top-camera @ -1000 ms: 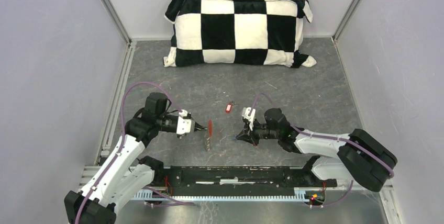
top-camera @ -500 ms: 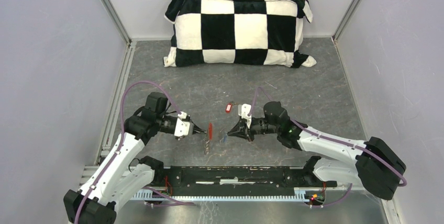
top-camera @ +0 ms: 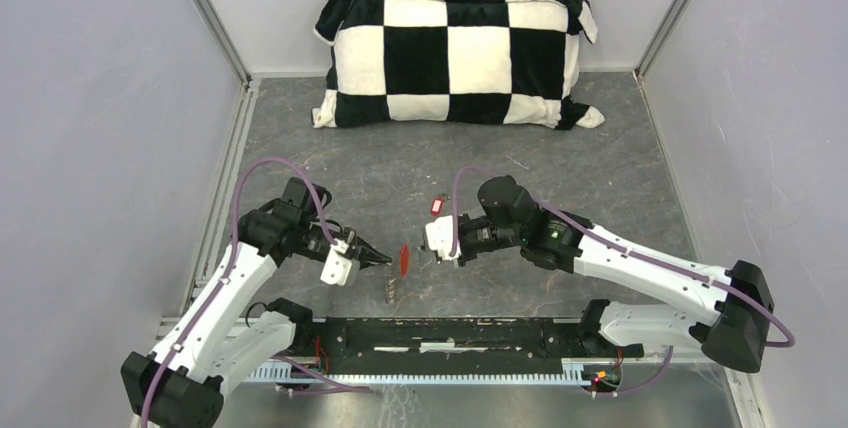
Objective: Put the keys on the keyring
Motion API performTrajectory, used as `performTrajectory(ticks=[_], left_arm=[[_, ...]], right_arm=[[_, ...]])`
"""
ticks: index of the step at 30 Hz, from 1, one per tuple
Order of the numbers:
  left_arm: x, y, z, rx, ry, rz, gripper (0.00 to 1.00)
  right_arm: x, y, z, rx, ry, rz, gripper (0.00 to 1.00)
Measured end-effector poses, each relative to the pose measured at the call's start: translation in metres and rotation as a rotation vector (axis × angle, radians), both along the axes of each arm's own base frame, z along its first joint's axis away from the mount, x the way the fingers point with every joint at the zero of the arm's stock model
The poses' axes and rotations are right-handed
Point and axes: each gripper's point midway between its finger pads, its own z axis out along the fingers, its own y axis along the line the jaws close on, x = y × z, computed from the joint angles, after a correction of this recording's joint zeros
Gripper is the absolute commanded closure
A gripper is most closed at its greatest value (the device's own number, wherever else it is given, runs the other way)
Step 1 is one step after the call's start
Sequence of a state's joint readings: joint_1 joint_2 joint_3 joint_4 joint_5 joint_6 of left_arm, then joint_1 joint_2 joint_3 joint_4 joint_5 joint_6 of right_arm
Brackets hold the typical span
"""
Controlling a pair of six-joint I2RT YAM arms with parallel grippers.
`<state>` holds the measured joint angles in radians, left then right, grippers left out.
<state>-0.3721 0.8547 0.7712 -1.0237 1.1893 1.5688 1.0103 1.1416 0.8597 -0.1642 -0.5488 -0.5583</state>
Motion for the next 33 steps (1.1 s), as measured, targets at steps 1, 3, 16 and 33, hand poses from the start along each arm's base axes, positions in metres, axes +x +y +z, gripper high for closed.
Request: performTrajectory(ticks=[1, 3, 16, 33], left_arm=[[-0.001, 0.0, 0.001, -0.001, -0.022, -0.019, 0.98], [-0.004, 0.0, 0.001, -0.003, -0.067, -0.061, 0.98], [-0.002, -0.017, 0.068, -0.163, -0.195, -0.166, 0.98], [-0.011, -0.022, 0.093, -0.166, 0.105, -0.121, 0.98]], right_arm=[[0.0, 0.0, 0.002, -0.013, -0.028, 0.008, 1.0], [-0.002, -0.001, 0.006, -0.043, -0.088, 0.025, 1.0], [-0.006, -0.005, 0.045, -0.091, -0.302, 0.083, 1.0], [-0.026, -0.001, 0.096, -0.023, -0.394, 0.14, 1.0]])
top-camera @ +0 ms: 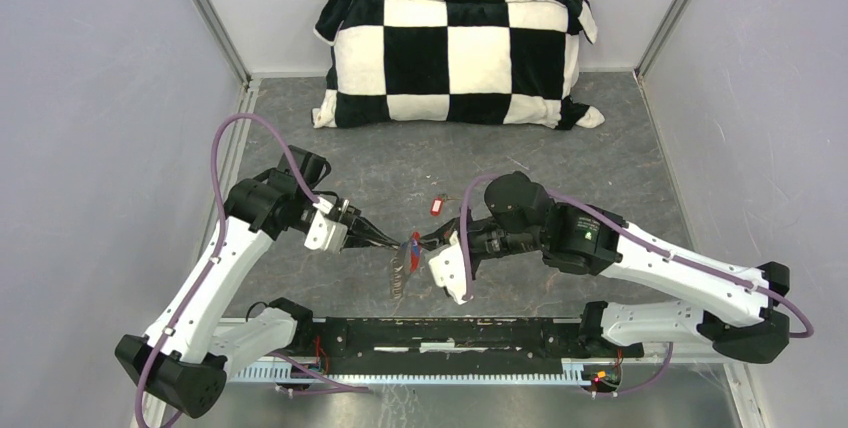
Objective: Put the keys on the keyring
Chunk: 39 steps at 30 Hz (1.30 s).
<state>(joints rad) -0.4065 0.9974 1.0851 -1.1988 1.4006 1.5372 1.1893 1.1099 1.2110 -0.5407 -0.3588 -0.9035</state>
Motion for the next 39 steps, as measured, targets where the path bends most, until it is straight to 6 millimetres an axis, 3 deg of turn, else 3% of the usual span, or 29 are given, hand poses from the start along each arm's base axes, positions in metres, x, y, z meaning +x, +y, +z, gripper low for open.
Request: performTrajectory(ticks=[8, 18, 39], left_arm=[[-0.003, 0.0, 0.007, 0.008, 0.095, 0.003, 0.98], [-0.011, -0.001, 0.009, 0.022, 0.17, -0.008, 0.98], [-0.01, -0.002, 0.006, 0.036, 0.209, -0.008, 0.98]], right_arm=[[0.0, 0.003, -0.01, -0.057, -0.068, -0.004, 1.0], [0.018, -0.001, -0.009, -0.084, -0.176, -0.059, 1.0], [0.002, 0.01, -0.007, -0.067, -0.205, 0.011, 1.0]])
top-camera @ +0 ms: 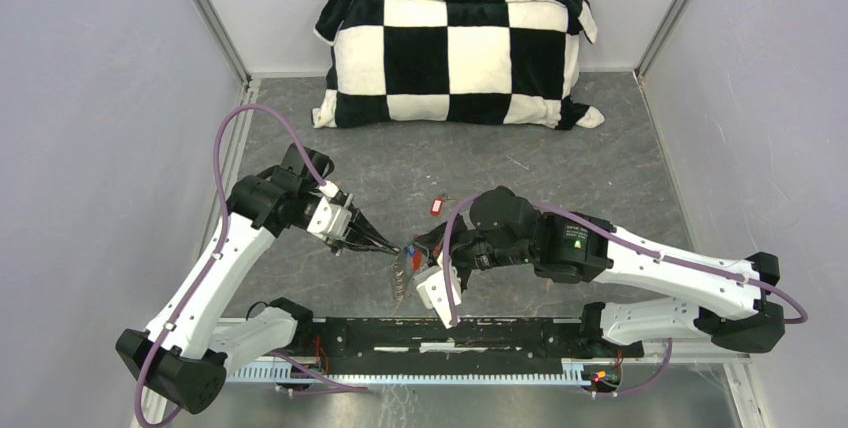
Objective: Put the keys on the keyring
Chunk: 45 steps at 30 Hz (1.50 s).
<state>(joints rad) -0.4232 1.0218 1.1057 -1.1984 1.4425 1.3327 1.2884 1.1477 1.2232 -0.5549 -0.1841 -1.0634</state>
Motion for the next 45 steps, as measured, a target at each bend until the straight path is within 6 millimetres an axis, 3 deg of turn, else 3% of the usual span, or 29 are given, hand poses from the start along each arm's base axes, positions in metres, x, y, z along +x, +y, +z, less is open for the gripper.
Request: performTrajectory(ticks=[20, 45], left_arm=[[0.003, -0.001, -0.004, 0.011, 0.012, 0.003, 0.98], [0.006, -0.001, -0.006, 0.023, 0.011, 0.012, 0.98]], right_arm=[[-0.01, 0.004, 0.011, 0.025, 0.01, 0.028, 1.0], [-0.009, 0.001, 0.007, 0.003, 0.016, 0.005, 1.0]])
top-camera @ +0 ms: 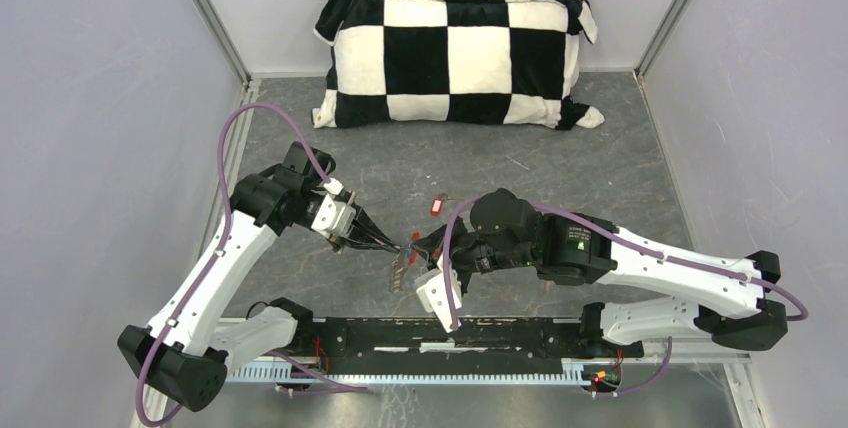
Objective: Put the keys on the keyring
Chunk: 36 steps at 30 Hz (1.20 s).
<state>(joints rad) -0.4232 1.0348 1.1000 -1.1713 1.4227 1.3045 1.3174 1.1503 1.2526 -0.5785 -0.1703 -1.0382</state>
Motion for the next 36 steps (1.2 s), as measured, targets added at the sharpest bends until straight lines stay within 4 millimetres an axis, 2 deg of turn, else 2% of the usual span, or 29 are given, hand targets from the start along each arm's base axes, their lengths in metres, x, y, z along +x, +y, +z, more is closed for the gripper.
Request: performTrajectory(ticks=[36], left_arm=[[0.0007, 0.0002, -0.0011, 0.006, -0.003, 0.003, 0.98]], right_arm=[[-0.0004, -0.0019, -0.0046, -0.014, 0.004, -0.005, 1.0]])
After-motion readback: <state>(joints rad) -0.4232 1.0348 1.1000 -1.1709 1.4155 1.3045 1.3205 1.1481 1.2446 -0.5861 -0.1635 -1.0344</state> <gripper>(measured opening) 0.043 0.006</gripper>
